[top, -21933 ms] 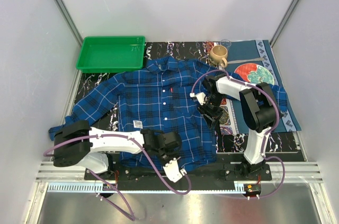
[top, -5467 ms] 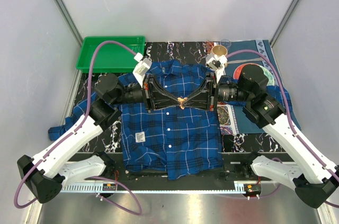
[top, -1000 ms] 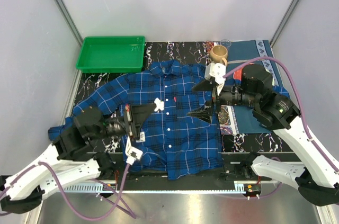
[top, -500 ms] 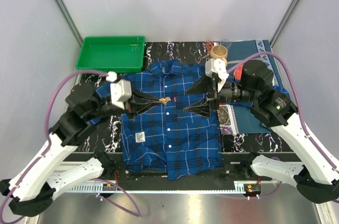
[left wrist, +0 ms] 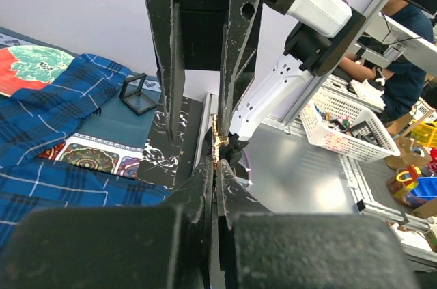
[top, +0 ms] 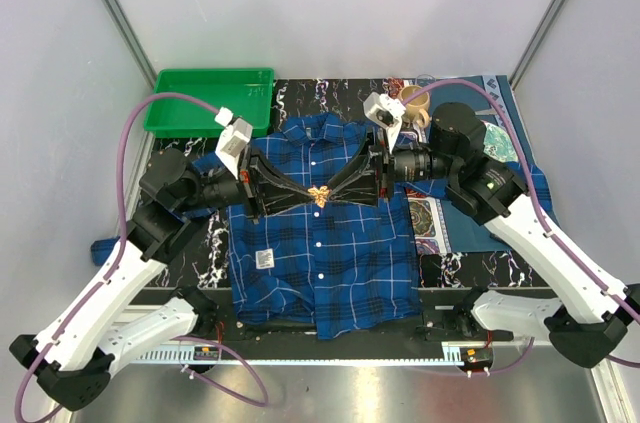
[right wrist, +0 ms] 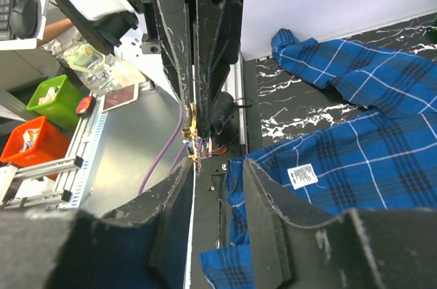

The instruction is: Pin the brooch onto the clothing

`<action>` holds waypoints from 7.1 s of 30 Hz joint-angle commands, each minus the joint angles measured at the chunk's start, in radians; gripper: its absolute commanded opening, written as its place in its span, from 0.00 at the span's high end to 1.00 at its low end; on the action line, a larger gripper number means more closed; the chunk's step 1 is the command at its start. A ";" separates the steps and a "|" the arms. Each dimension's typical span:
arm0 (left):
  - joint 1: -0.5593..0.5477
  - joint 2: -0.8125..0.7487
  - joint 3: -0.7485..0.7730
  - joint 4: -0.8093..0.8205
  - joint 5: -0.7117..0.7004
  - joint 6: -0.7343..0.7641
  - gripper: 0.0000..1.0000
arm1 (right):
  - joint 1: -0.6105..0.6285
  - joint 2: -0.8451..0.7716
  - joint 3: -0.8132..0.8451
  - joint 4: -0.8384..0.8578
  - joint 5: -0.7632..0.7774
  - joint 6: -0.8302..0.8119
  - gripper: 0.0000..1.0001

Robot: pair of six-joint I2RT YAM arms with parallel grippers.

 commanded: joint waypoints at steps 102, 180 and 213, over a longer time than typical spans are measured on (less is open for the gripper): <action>0.086 0.038 -0.021 0.041 0.160 -0.013 0.84 | 0.088 0.109 0.039 0.156 -0.038 0.115 1.00; 0.805 1.149 0.245 0.049 0.252 0.117 1.00 | -0.023 1.312 0.606 0.168 0.129 -1.075 0.50; 0.725 0.977 -0.071 0.404 0.273 -0.197 1.00 | 0.043 1.011 0.074 0.680 0.299 -1.124 1.00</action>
